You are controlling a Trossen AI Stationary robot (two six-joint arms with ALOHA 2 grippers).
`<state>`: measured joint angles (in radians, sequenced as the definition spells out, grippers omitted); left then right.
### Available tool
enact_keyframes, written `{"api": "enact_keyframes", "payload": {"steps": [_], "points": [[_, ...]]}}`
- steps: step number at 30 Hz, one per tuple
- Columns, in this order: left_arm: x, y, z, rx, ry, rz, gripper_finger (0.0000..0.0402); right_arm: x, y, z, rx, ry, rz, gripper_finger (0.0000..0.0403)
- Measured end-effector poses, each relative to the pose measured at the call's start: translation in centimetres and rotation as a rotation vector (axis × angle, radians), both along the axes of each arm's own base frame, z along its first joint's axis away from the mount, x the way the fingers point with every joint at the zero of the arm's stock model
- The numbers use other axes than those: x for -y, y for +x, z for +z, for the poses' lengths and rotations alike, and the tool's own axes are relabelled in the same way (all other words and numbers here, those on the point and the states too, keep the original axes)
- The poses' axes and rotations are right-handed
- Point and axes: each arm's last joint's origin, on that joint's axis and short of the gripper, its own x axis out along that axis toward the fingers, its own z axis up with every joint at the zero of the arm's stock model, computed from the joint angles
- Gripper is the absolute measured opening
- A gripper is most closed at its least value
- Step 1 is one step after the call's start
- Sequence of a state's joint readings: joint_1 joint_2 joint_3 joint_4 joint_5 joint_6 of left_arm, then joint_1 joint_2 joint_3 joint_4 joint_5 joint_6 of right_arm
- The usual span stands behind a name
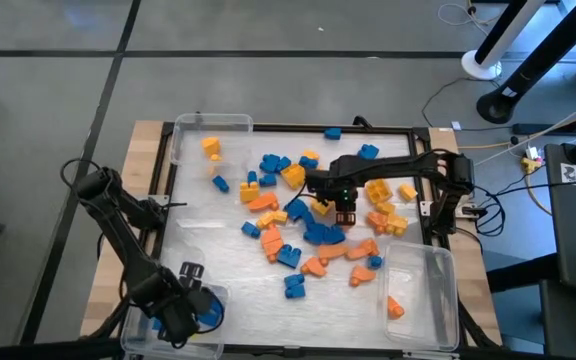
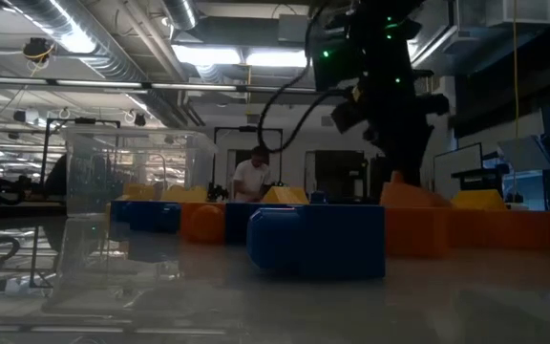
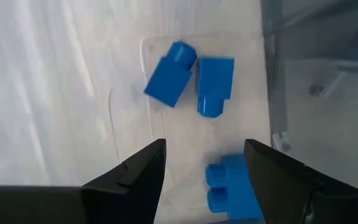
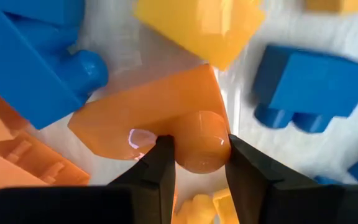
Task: Sort blocks
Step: Put the orange game piece into the bottom right transparent bin
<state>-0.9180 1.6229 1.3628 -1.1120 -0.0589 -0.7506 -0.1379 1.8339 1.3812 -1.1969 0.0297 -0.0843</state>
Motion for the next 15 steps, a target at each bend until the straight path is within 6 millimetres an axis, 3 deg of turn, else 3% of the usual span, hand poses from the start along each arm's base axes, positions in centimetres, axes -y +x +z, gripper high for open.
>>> {"api": "enact_keyframes", "payload": {"steps": [15], "points": [[-2.1, -1.1, 3.7, 0.197, -0.015, 0.022, 0.0205, -0.1, 2.9, 6.4, 0.265, 0.125, 0.073, 0.0118]]}}
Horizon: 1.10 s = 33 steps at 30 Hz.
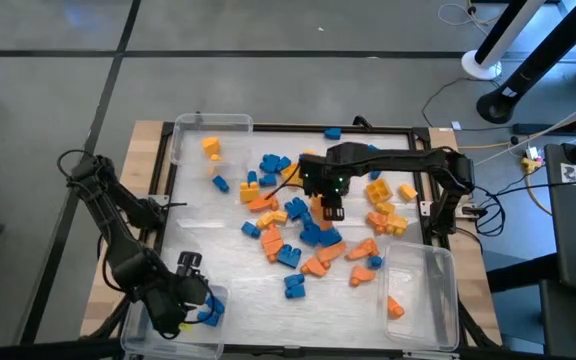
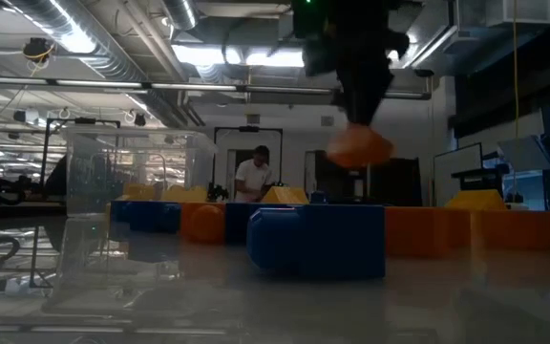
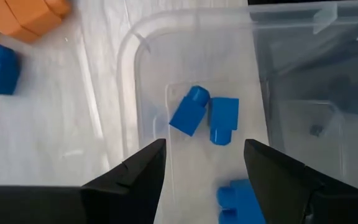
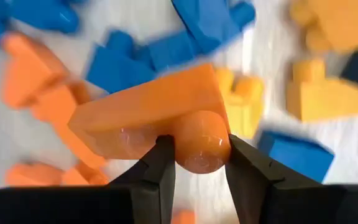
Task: Sort blocks
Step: Put the orange game piece into the bottom right transparent bin
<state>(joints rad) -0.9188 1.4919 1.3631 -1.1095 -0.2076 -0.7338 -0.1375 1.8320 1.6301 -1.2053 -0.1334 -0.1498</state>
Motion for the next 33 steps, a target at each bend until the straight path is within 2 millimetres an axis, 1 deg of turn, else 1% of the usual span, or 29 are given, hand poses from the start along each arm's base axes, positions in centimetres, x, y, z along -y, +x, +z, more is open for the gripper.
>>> {"api": "enact_keyframes", "payload": {"steps": [3, 6, 9, 13, 18, 21, 24, 29, 33], "points": [[-0.3, -0.1, 0.4, 0.032, 0.012, -0.010, 0.0205, -0.3, 0.4, 1.7, 0.065, 0.063, 0.023, 0.0118], [-0.4, -0.2, 0.5, 0.046, 0.025, -0.027, 0.0205, -1.1, 0.6, 3.4, 0.106, 0.122, 0.053, 0.0118], [-0.5, -0.1, 0.5, 0.051, 0.036, -0.050, 0.0205, -2.4, 0.4, 5.1, 0.109, 0.162, 0.072, 0.0119], [-0.5, 0.0, 0.5, 0.062, 0.055, -0.078, 0.0205, -4.9, -0.3, 6.9, 0.065, 0.182, 0.083, 0.0119], [-0.9, 0.4, 0.6, 0.072, 0.077, -0.093, 0.0205, -9.2, -1.6, 8.5, -0.017, 0.204, 0.092, 0.0119], [-1.2, 0.8, 0.6, 0.079, 0.093, -0.098, 0.0205, -12.2, -2.7, 8.9, -0.075, 0.199, 0.085, 0.0119], [-1.6, 1.3, 0.6, 0.083, 0.103, -0.100, 0.0205, -15.4, -3.8, 9.1, -0.091, 0.187, 0.101, 0.0119], [-2.1, 2.4, 0.7, 0.124, 0.095, -0.114, 0.0205, -20.4, -6.3, 9.4, -0.098, 0.120, 0.075, 0.0119], [-2.4, 3.2, 0.9, 0.157, 0.086, -0.121, 0.0205, -24.2, -9.0, 9.6, -0.084, 0.072, 0.037, 0.0119]]}}
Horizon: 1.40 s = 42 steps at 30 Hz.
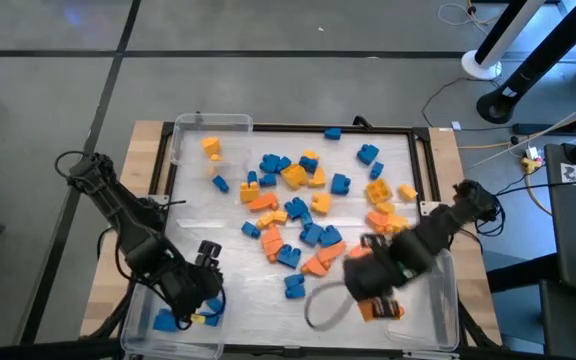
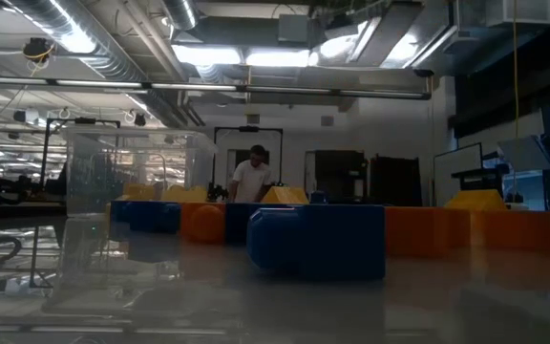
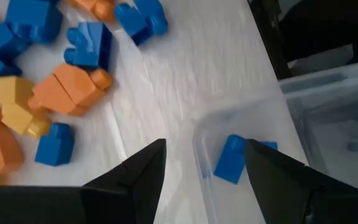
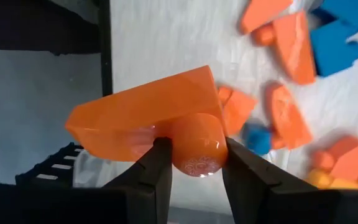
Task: Sort blocks
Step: Put the orange game piece into the bottom right transparent bin
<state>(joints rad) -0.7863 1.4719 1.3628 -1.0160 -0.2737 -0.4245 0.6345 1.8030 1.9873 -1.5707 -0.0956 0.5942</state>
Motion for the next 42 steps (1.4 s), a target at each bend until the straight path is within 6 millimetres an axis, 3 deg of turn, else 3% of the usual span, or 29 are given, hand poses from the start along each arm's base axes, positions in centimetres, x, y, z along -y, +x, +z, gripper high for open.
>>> {"api": "enact_keyframes", "payload": {"steps": [8, 16, 24, 29, 34, 42], "points": [[-0.9, 1.0, 0.1, 0.016, -0.006, 0.032, 0.0205, -5.8, -5.7, 0.0, 0.056, -0.064, -0.150, 0.0119], [-1.4, 1.7, 0.2, 0.033, -0.020, 0.064, 0.0205, -8.3, -9.3, -1.9, 0.084, -0.148, -0.232, 0.0119], [-1.7, 1.9, 0.2, 0.032, -0.021, 0.075, 0.0205, -7.6, -10.3, -4.3, 0.087, -0.270, -0.209, 0.0119], [-1.7, 1.9, 0.2, 0.033, -0.023, 0.077, 0.0205, -5.9, -11.2, -3.2, 0.131, -0.253, -0.219, 0.0119], [-1.6, 1.9, 0.2, 0.033, -0.025, 0.078, 0.0205, -4.9, -11.7, -4.0, 0.118, -0.280, -0.240, 0.0119], [-1.8, 2.1, 0.2, 0.048, 0.030, -0.014, 0.0205, -4.4, -12.4, -7.8, -0.071, -0.368, -0.218, 0.0122]]}}
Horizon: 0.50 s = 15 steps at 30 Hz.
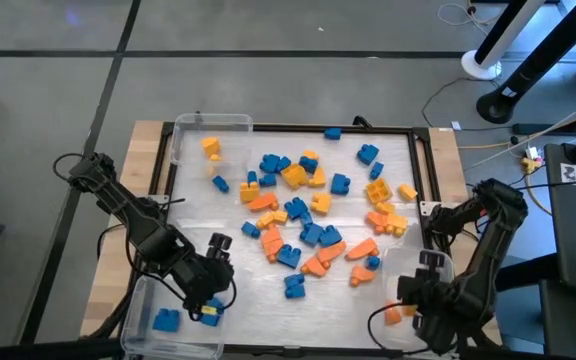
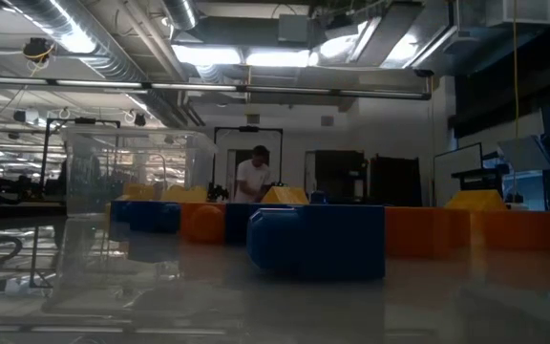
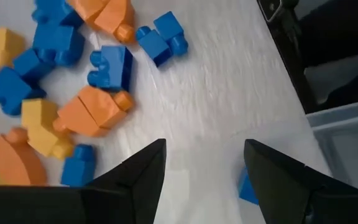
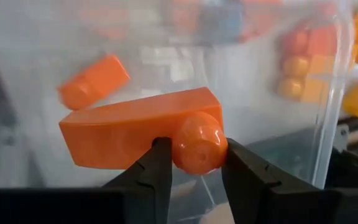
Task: Sort blocks
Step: Put the orange game piece into the bottom right transparent bin, then put the yellow game piece into the top transparent bin
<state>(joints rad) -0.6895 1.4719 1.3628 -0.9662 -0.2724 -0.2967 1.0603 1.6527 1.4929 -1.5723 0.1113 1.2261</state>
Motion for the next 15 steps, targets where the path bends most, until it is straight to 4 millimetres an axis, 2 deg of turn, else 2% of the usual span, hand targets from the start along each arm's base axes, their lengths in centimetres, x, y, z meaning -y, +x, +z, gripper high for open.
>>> {"api": "enact_keyframes", "payload": {"steps": [7, 15], "points": [[-2.2, 1.7, 0.1, 0.018, 0.030, 0.027, 0.0205, 0.6, -0.4, -2.0, -0.057, -0.064, -0.005, 0.0147], [-7.1, 4.1, 0.0, -0.036, 0.008, 0.097, 0.0205, 0.6, -0.5, -2.2, -0.083, -0.061, -0.010, 0.0177]]}}
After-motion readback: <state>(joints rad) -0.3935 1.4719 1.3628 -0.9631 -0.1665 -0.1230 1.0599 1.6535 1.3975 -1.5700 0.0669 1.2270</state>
